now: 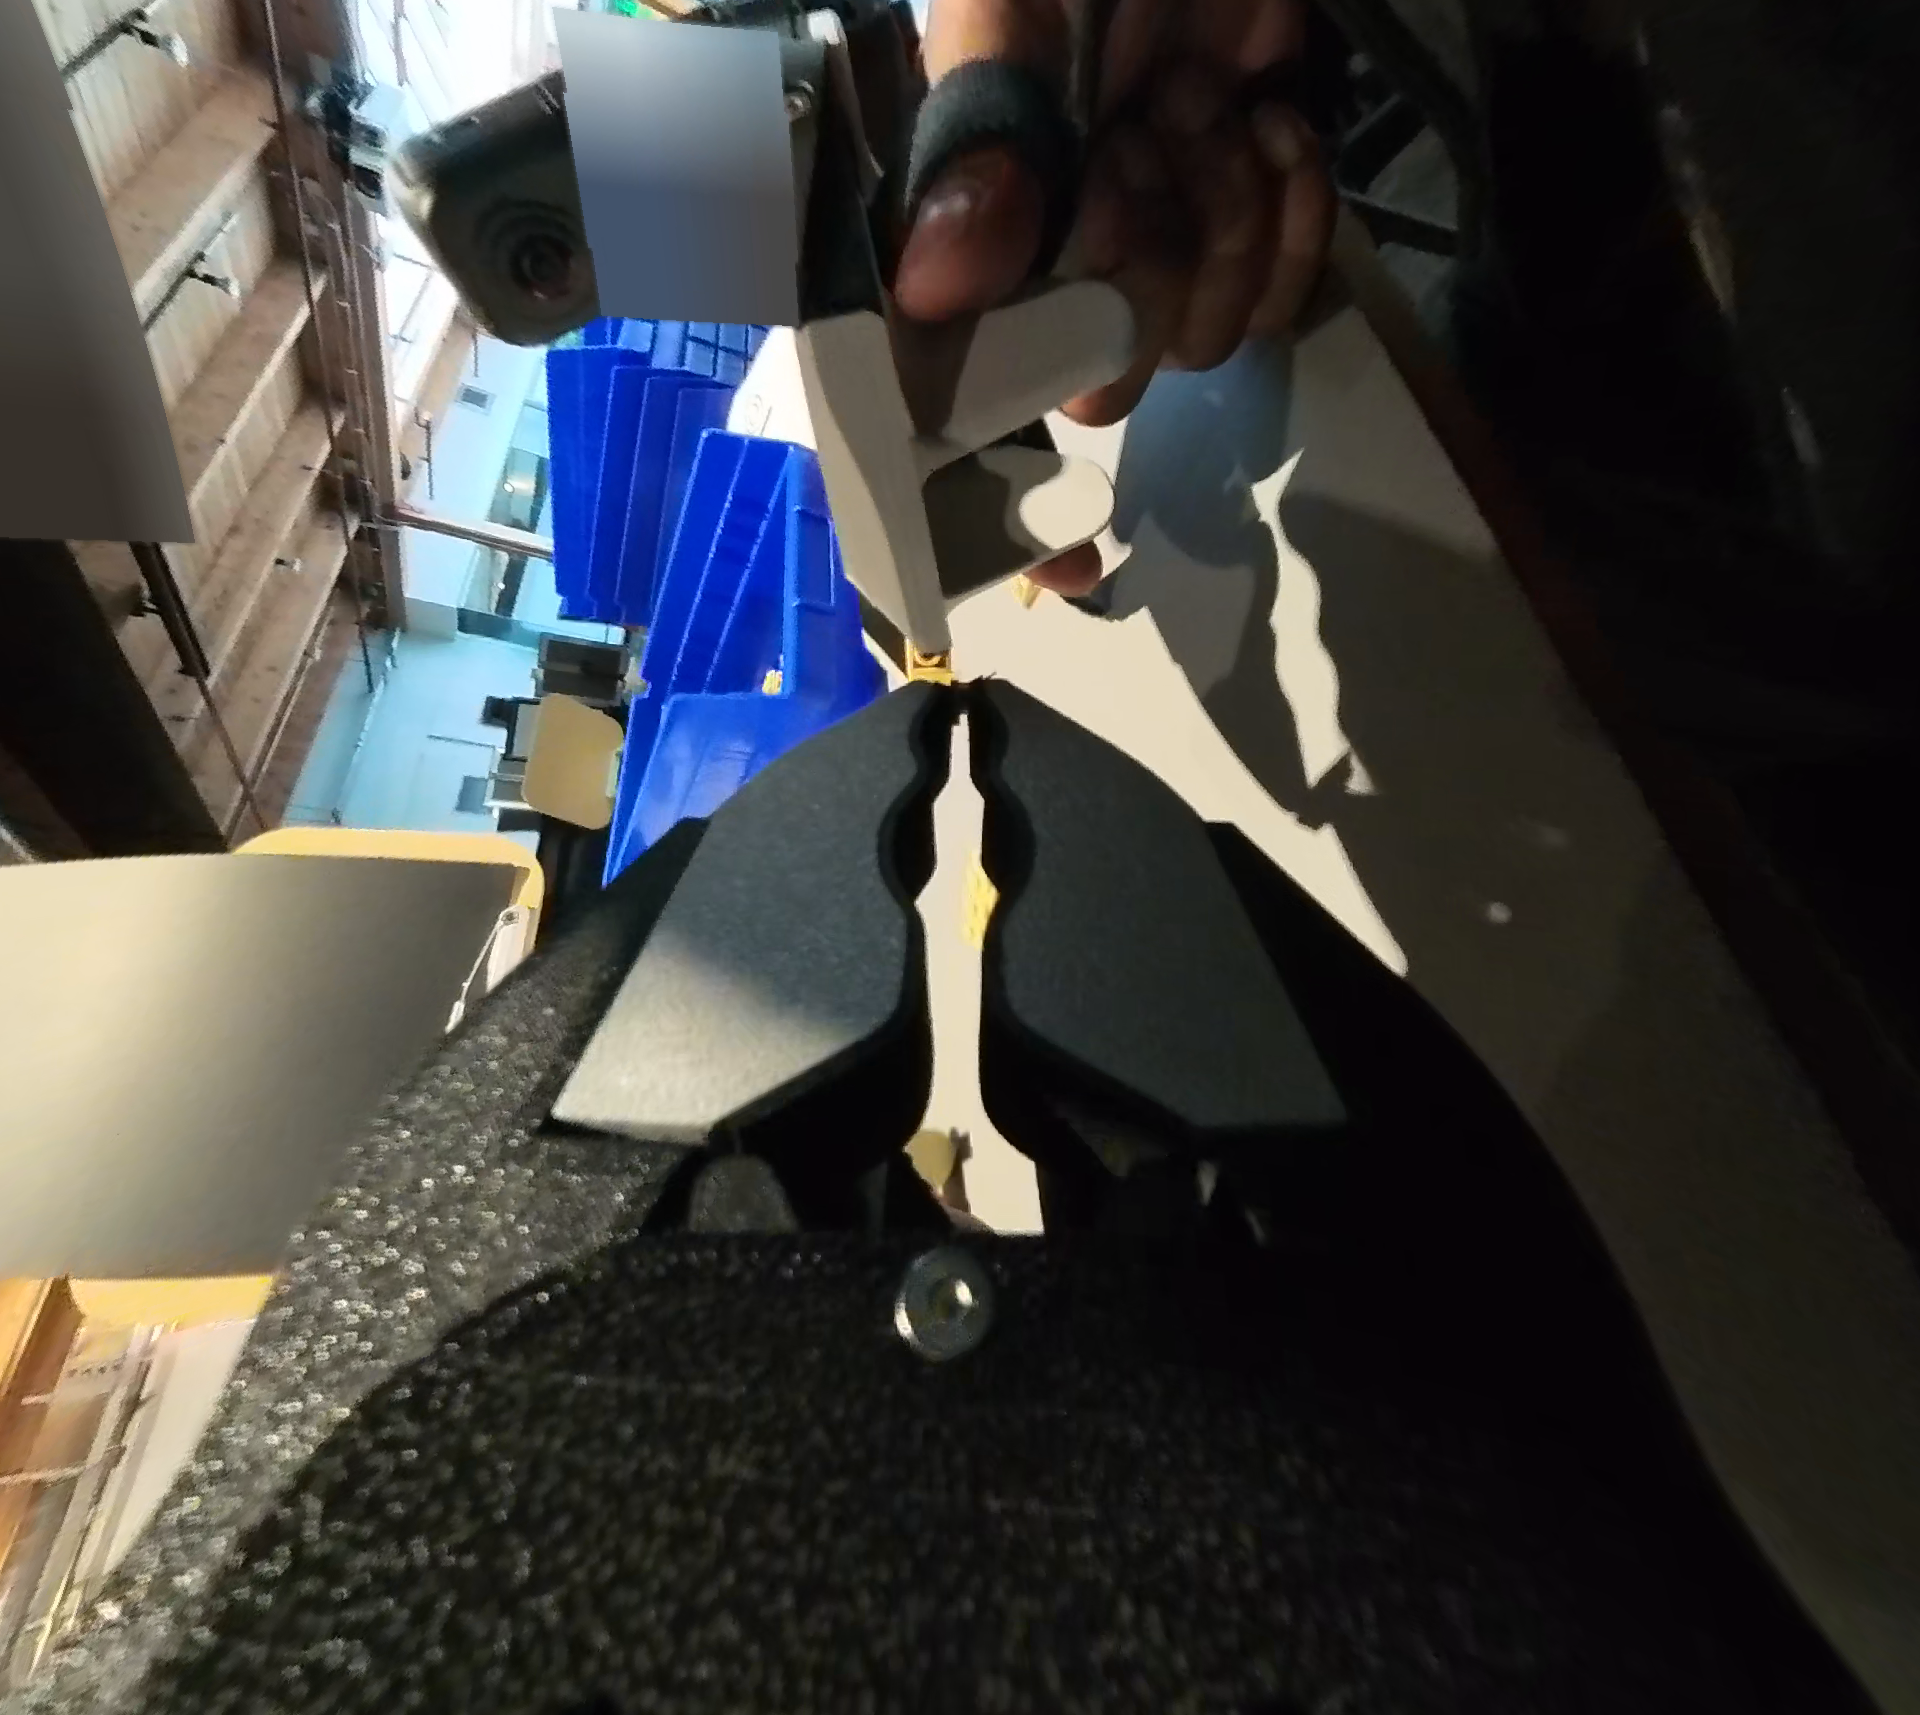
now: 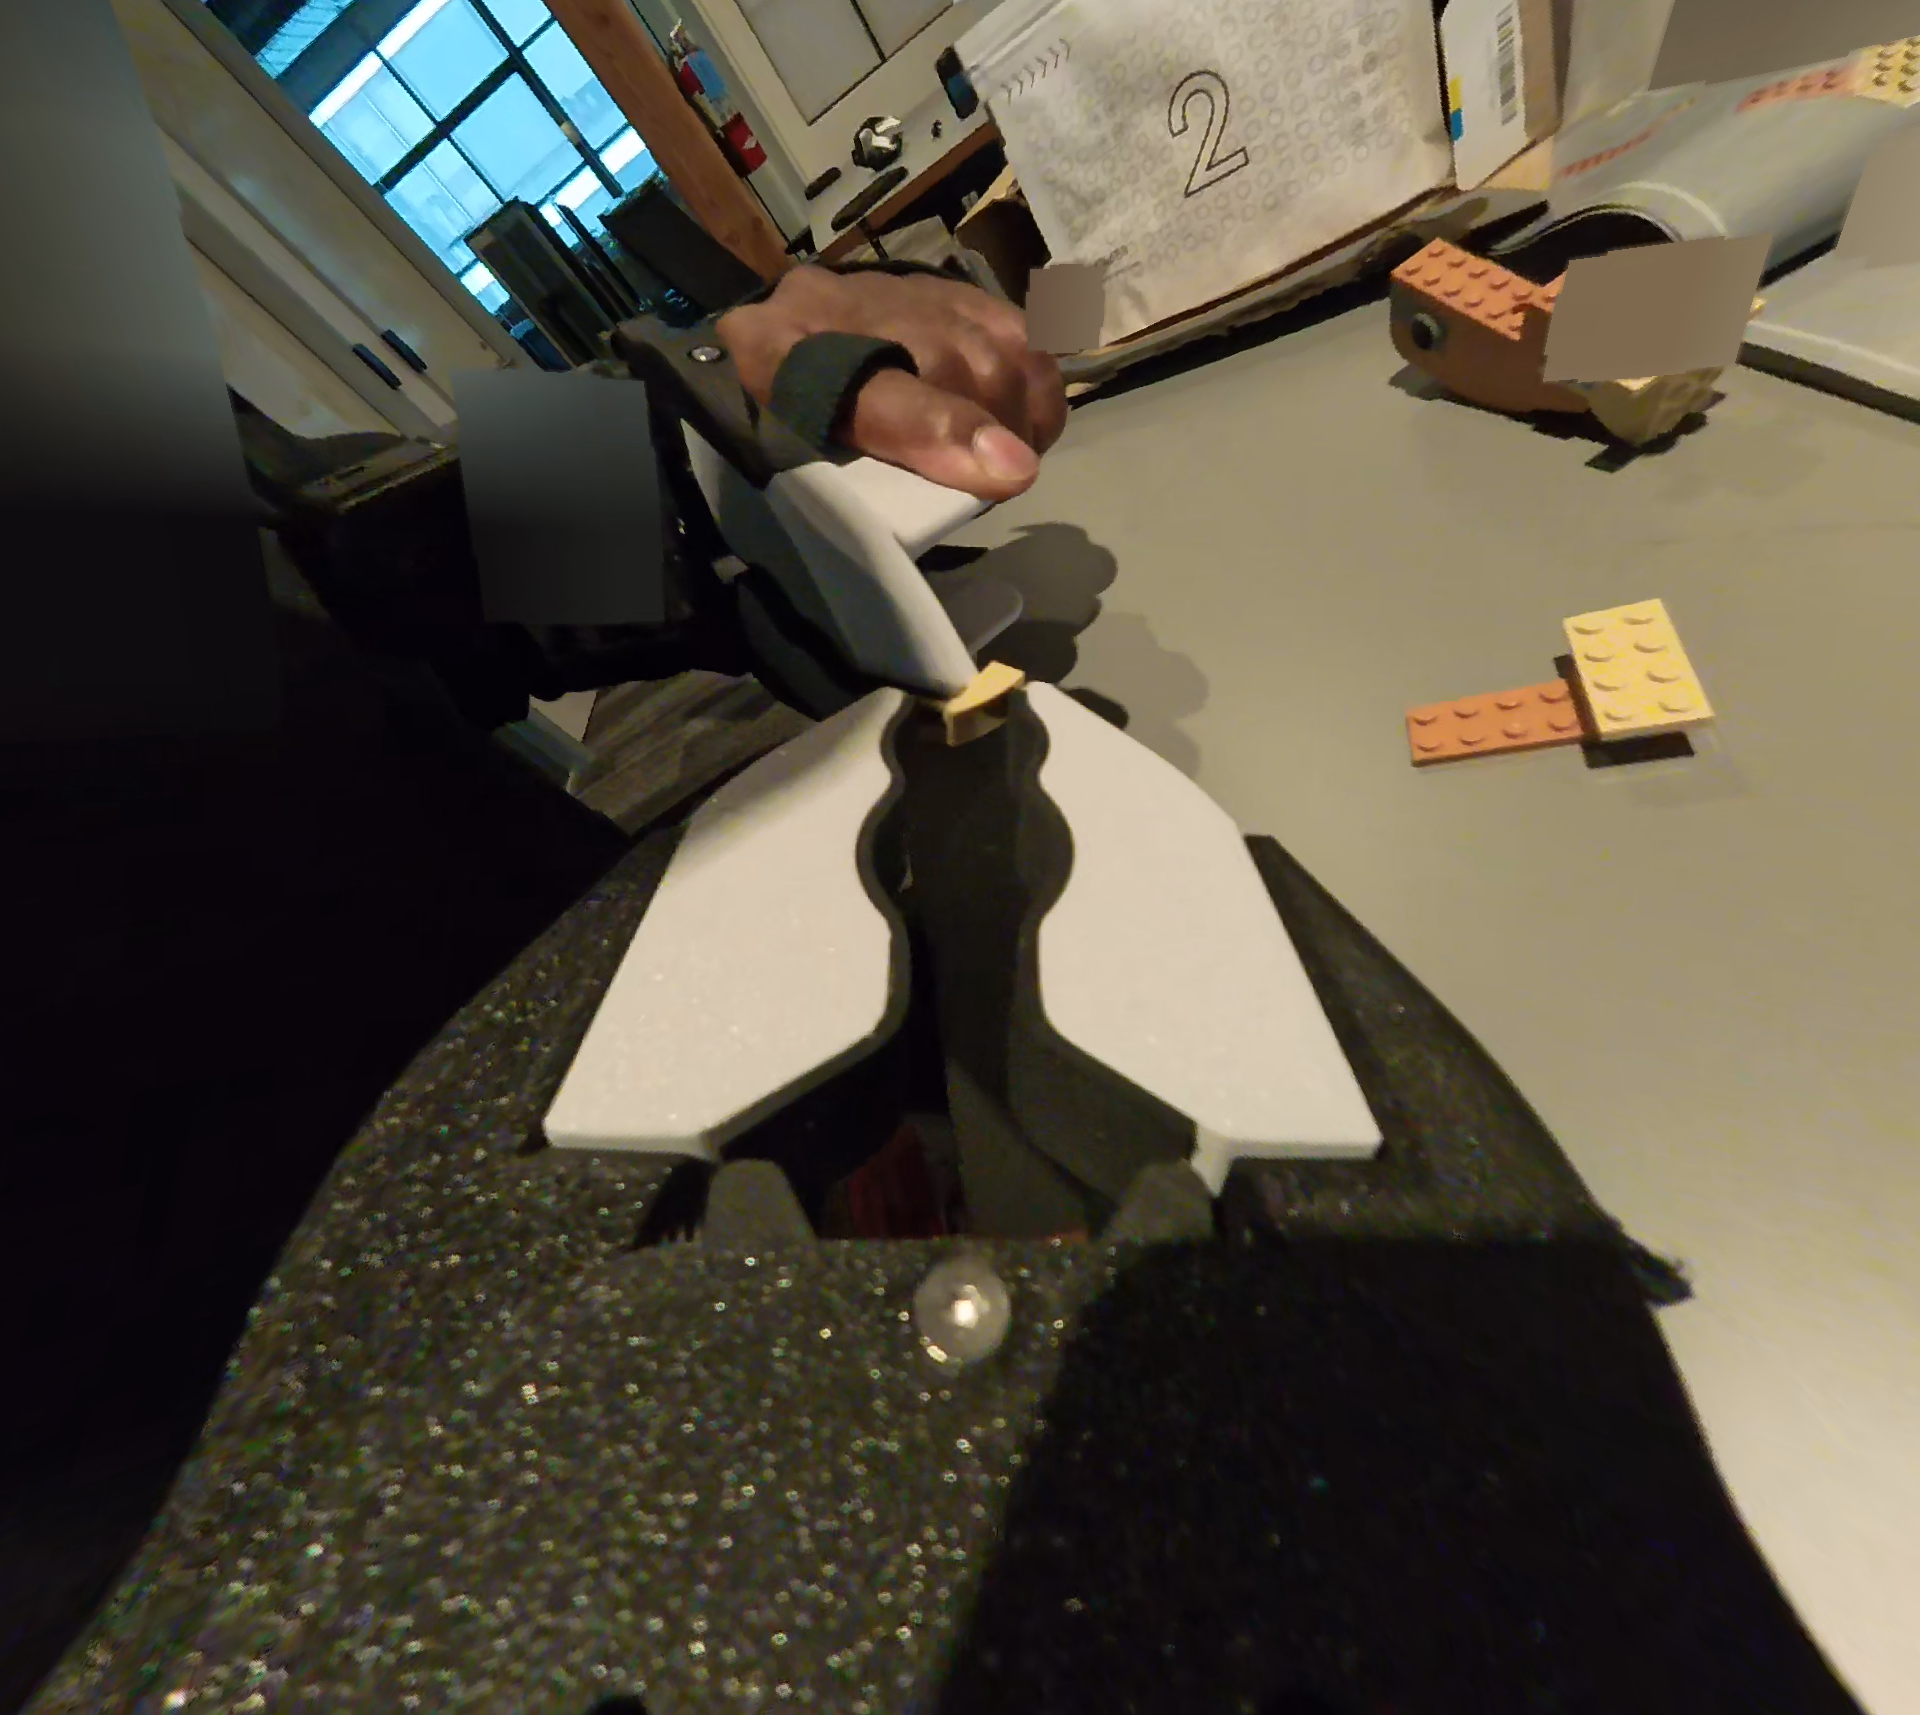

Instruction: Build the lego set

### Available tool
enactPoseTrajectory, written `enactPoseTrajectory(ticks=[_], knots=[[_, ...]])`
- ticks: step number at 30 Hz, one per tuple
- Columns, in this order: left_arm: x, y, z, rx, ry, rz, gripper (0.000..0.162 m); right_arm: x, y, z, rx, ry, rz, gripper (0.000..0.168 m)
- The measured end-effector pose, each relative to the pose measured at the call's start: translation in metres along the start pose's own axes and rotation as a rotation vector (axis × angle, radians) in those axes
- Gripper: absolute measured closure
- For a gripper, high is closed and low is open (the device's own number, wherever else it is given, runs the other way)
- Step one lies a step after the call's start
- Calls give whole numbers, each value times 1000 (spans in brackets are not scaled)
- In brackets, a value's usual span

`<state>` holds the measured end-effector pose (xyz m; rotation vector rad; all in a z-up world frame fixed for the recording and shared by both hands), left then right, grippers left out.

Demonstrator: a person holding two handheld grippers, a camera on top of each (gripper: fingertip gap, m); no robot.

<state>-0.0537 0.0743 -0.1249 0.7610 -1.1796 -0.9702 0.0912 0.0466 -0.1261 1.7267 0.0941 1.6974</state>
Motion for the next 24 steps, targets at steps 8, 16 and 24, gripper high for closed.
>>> enactPoseTrajectory(ticks=[8,16,24], knots=[[0,4,-43,-59,71,49,159,8,-24,38,-77,9,10,153],[-28,6,-95,-339,345,489,159,13,-46,101,-148,-44,44,152],[-34,12,-123,-432,485,693,159,10,-49,105,-63,-39,-13,152]])
Point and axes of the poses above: each gripper's, where its closed fingertips meet, z back along the fingers, x out of its top, y = z × x across the jaws, the point moved 8 cm from there along z, back along the fingers, and after that the axes turned 4 degrees about -y, right-handed, at the moved point
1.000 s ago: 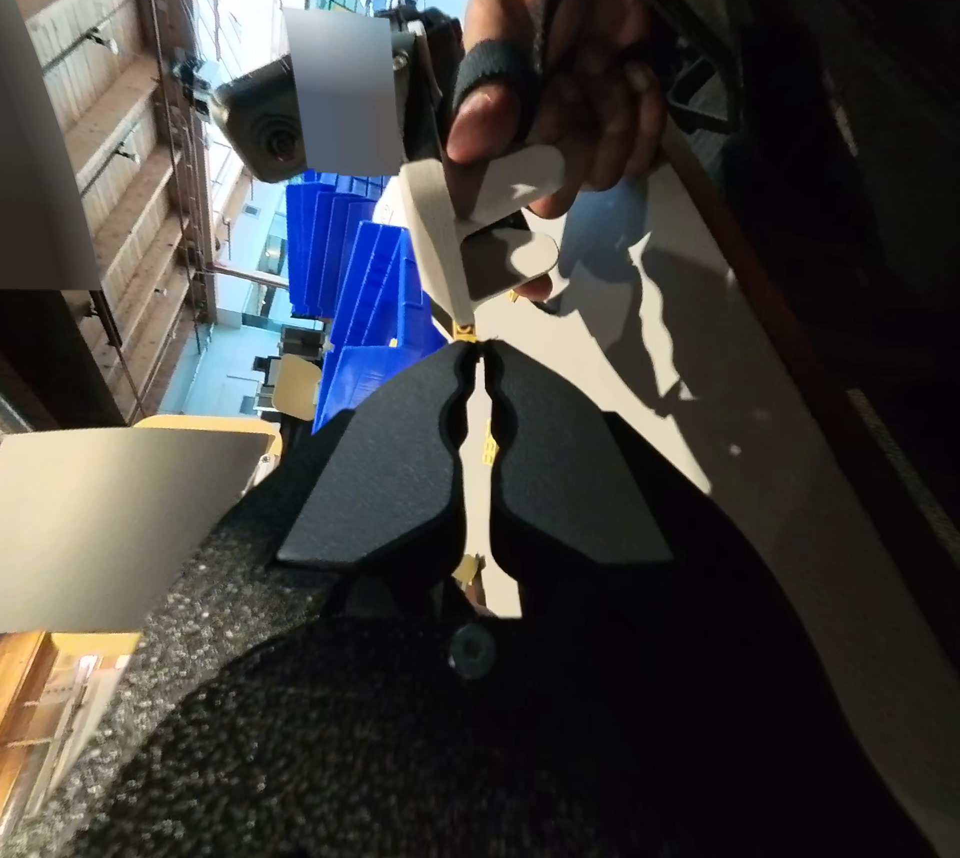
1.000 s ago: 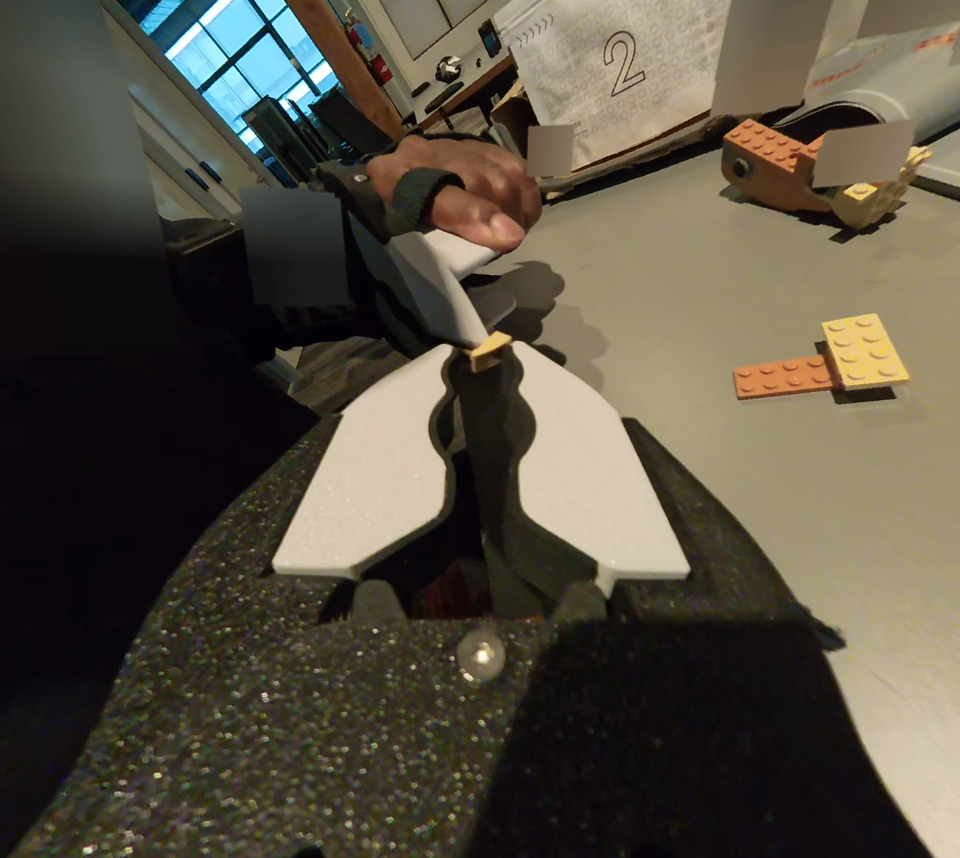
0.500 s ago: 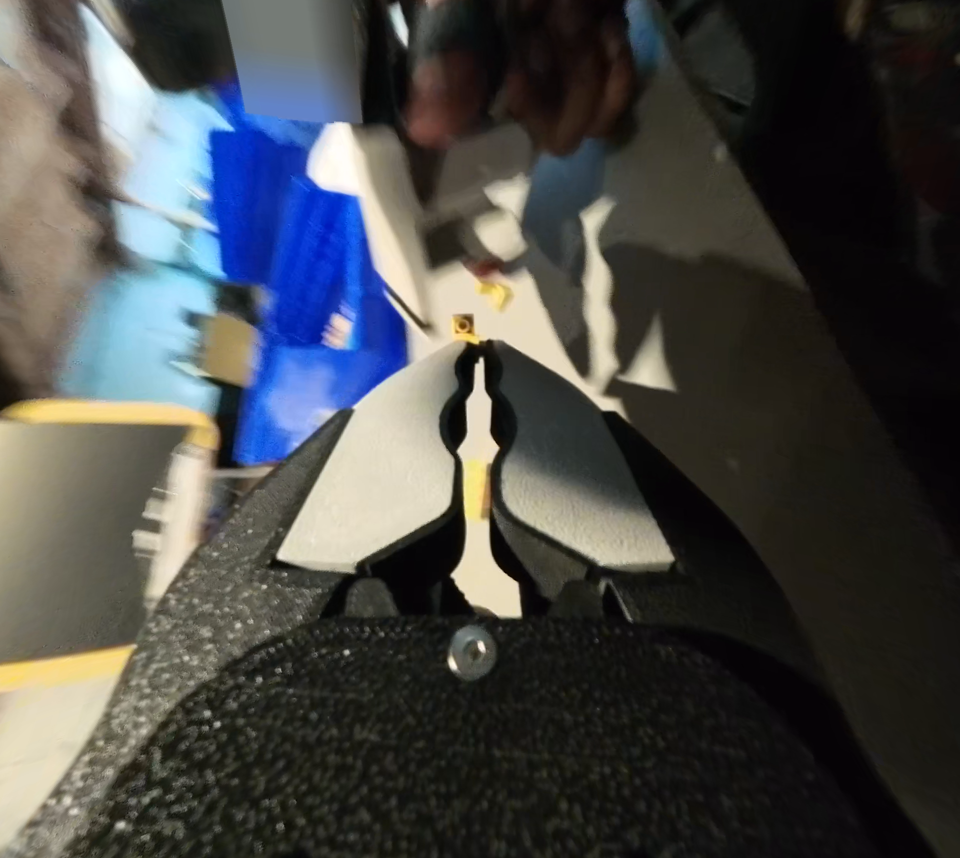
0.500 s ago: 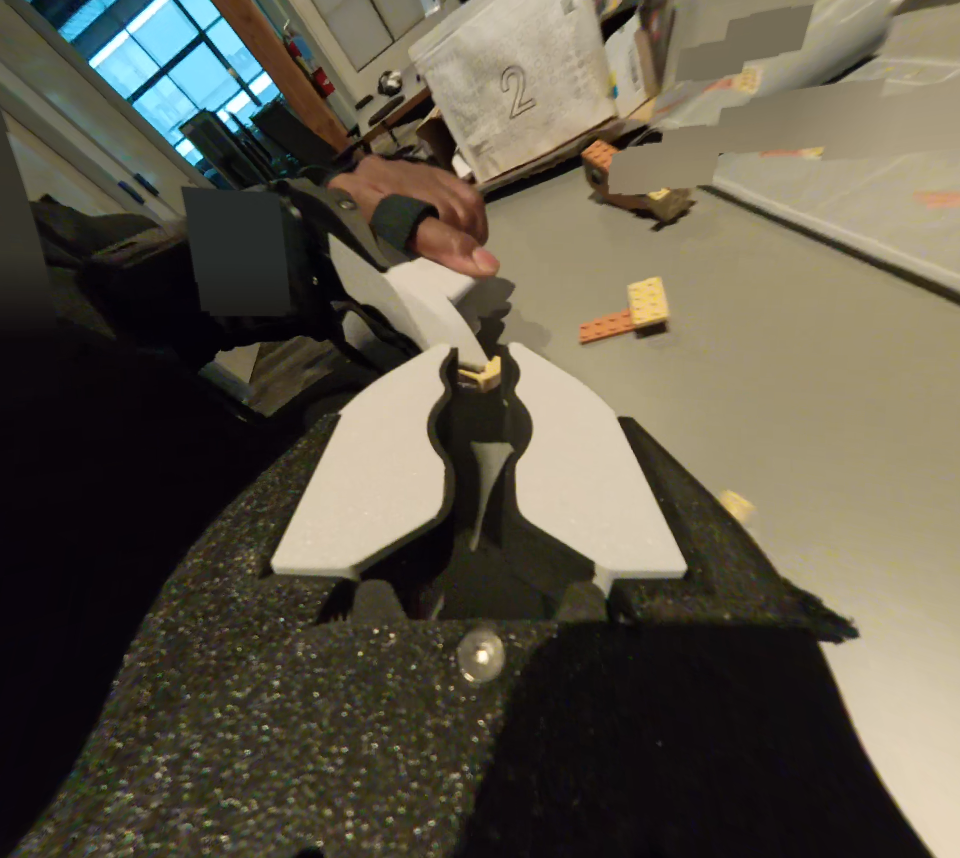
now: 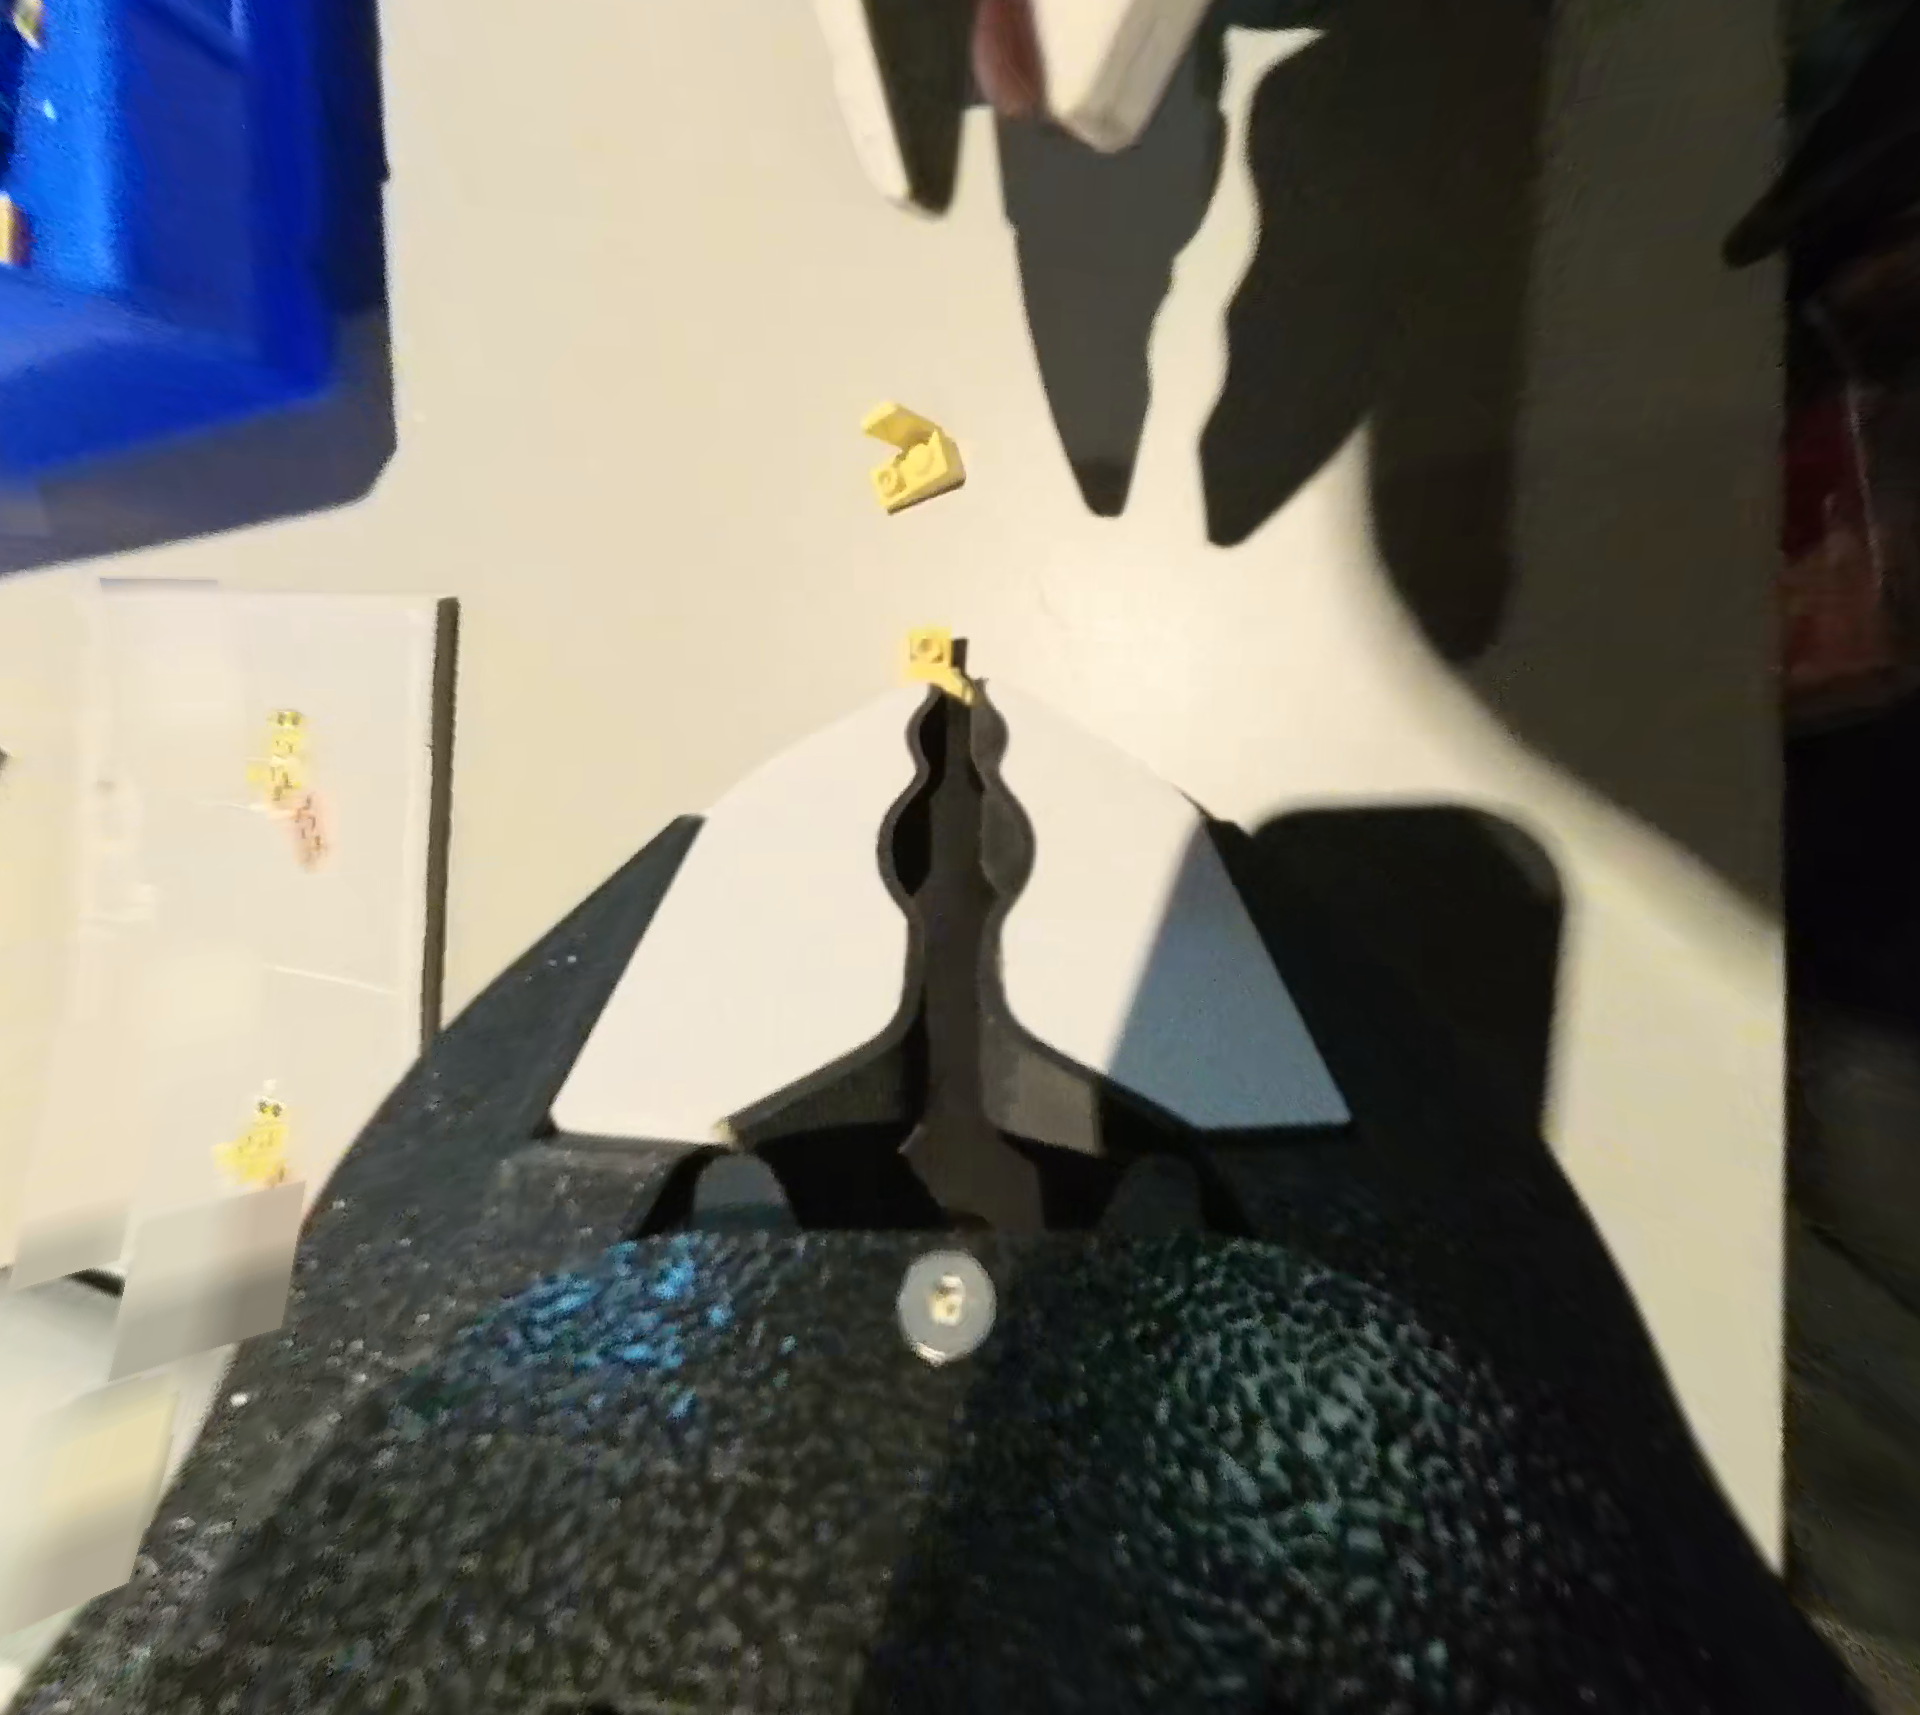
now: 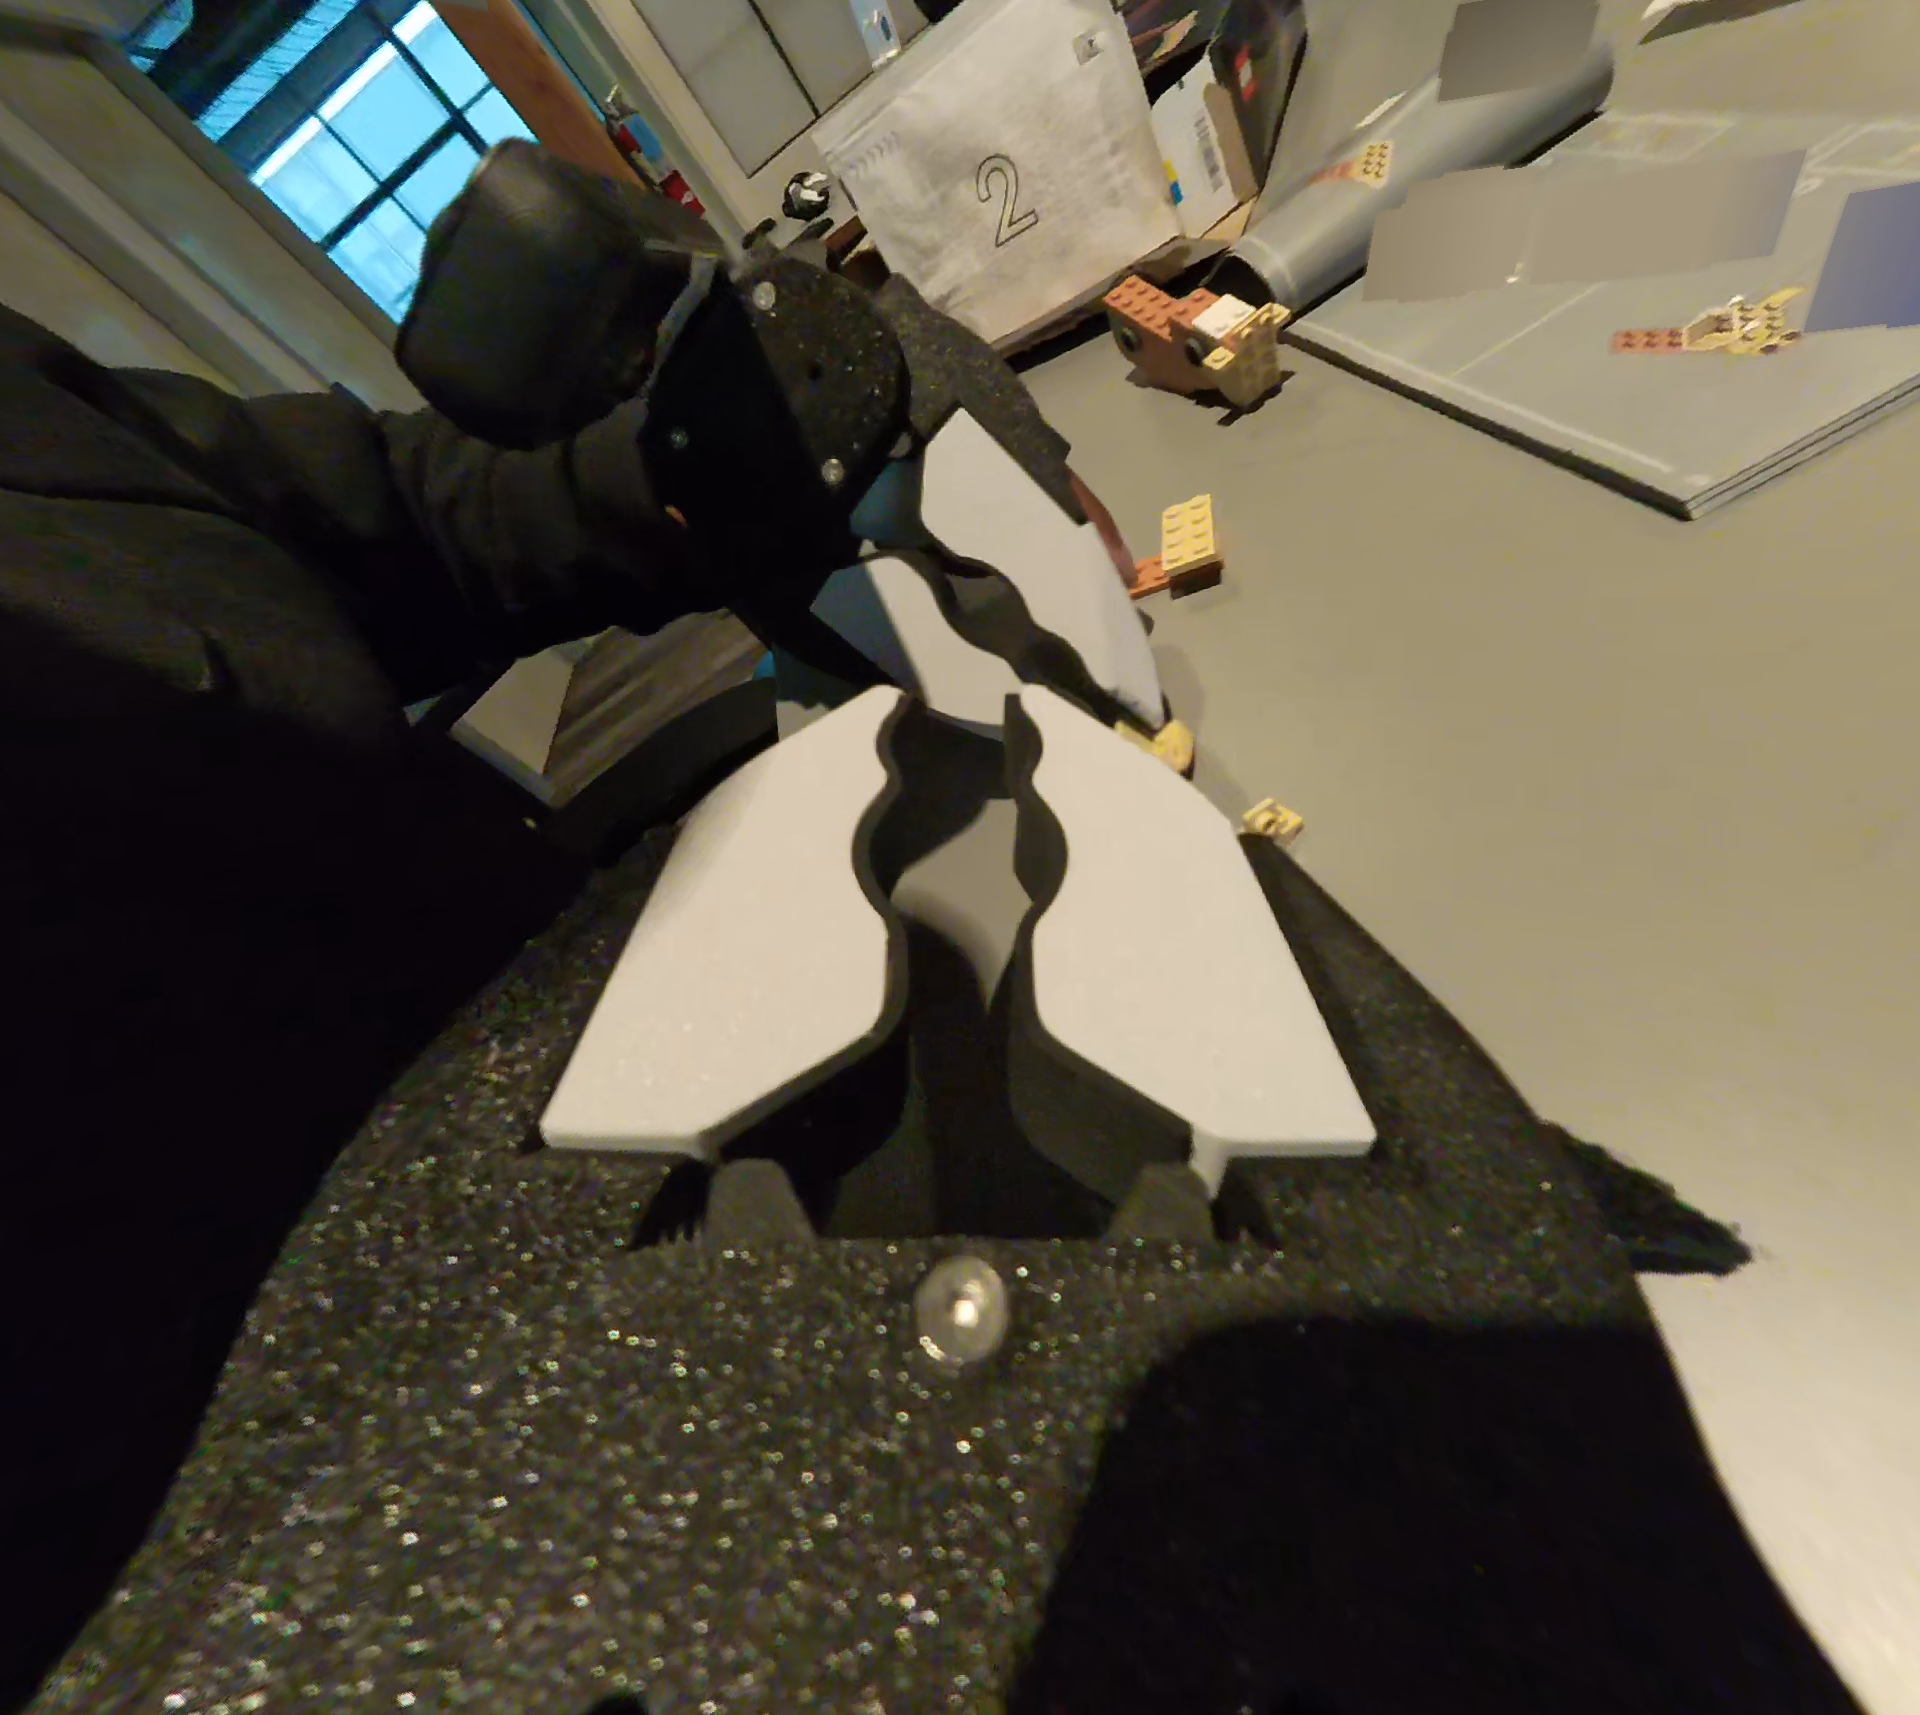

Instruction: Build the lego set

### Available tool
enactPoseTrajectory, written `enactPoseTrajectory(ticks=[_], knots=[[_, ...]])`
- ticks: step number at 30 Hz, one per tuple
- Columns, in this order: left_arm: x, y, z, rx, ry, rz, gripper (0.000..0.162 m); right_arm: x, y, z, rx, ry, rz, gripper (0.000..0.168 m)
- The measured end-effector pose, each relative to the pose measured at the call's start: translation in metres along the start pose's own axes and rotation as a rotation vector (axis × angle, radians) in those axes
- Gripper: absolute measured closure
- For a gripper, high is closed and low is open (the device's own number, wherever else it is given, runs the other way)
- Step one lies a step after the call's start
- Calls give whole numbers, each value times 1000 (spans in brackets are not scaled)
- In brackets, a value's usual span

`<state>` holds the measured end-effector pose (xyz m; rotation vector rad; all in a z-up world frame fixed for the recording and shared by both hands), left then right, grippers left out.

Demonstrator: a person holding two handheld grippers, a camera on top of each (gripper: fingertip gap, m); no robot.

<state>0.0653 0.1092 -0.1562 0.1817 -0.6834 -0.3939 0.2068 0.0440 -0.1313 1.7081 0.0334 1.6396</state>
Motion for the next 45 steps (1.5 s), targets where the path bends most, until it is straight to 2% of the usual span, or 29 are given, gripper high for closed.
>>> enactPoseTrajectory(ticks=[7,13,19,24,28,36,45], knots=[[3,1,1,0,12,126,146,0,-2,0,43,11,-33,152],[2,4,29,67,-88,196,143,0,-2,0,43,11,-38,152],[-31,24,57,261,-107,378,134,0,-5,-3,51,22,-55,153],[-51,19,46,355,-86,587,127,1,-7,-5,48,34,-72,153],[-59,10,40,402,-72,665,127,1,-9,-6,43,42,-88,154],[-59,6,36,426,-42,636,134,0,-12,-9,44,71,-118,154],[-53,8,41,369,-77,678,129,0,-13,-9,36,71,-125,155]])
Point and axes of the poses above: each gripper's, where its closed fingertips meet, z back along the fingers, x out of its top, y = z × x across the jaws, the point moved 8 cm from there along z, back along the fingers, and after that the axes turned 4 degrees about -y, right-handed, at the moved point
